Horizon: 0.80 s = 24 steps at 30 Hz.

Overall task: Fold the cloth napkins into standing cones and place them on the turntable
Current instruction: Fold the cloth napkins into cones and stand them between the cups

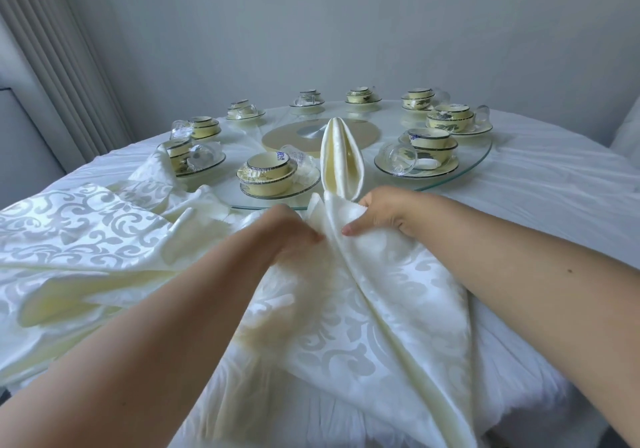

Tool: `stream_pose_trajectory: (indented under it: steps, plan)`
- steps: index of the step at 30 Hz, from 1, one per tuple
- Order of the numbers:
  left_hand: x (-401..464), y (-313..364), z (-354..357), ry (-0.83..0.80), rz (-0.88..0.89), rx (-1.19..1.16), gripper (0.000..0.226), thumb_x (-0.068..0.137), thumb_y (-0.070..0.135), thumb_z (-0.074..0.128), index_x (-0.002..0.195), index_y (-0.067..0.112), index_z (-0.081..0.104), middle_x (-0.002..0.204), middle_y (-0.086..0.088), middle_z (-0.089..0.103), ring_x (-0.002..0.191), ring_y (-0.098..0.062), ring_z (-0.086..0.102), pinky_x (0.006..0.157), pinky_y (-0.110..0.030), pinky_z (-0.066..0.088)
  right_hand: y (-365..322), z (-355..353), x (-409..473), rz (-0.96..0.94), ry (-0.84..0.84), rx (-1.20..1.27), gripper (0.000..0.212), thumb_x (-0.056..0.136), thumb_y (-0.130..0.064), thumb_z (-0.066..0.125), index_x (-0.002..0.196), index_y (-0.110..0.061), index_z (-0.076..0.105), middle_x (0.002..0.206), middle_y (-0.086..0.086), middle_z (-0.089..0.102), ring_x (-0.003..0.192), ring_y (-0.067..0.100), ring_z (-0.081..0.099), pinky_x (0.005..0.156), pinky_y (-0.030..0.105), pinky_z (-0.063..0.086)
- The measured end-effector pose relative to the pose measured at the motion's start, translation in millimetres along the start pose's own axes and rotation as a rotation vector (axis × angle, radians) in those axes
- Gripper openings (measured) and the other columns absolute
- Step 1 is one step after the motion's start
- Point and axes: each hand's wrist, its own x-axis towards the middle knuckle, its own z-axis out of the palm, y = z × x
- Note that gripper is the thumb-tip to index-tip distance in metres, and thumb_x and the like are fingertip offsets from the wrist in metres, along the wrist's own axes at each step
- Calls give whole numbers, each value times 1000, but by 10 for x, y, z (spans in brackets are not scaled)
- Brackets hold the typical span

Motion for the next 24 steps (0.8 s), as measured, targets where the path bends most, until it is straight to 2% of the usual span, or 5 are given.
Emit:
stream_pose_trajectory:
  steps: [4, 6, 16, 21, 24]
  plan:
    - [-187, 242, -277, 101, 170, -290, 19, 75, 13, 78, 70, 10, 60, 59, -3, 56, 35, -8, 50, 33, -11, 33, -187, -331, -164, -89, 61, 189, 64, 62, -24, 88, 115, 0, 64, 104, 14, 70, 92, 29, 67, 87, 46, 54]
    - [-340, 480, -545, 189, 268, -280, 24, 75, 16, 78, 65, 14, 56, 60, -2, 55, 41, -10, 50, 34, -10, 33, -382, -609, -284, -166, 141, 244, 37, 67, -20, 86, 95, -3, 69, 87, 11, 71, 76, 27, 68, 73, 42, 56]
    - [-1217, 1226, -1453, 690, 714, 17, 24, 77, 28, 73, 73, 13, 55, 59, 3, 42, 49, -10, 36, 42, -23, 29, -1104, -1405, -1077, -596, 525, 227, 41, 66, -29, 87, 88, -1, 67, 77, 6, 61, 65, 14, 58, 59, 25, 45]
    - [-1454, 706, -1099, 514, 764, 64, 46, 75, 25, 78, 57, 10, 39, 55, 2, 30, 49, -13, 24, 44, -26, 19, -756, -996, -1465, -585, 376, 36, 34, 68, -27, 85, 59, -17, 54, 50, -12, 48, 42, -3, 41, 43, 18, 31]
    - [-1641, 223, -719, 258, 722, 25, 43, 74, 28, 78, 58, 9, 43, 53, 9, 33, 48, -8, 27, 47, -26, 22, -324, -567, -1684, -550, 97, 9, 33, 63, -31, 88, 58, -17, 59, 51, -14, 48, 49, 0, 42, 48, 21, 32]
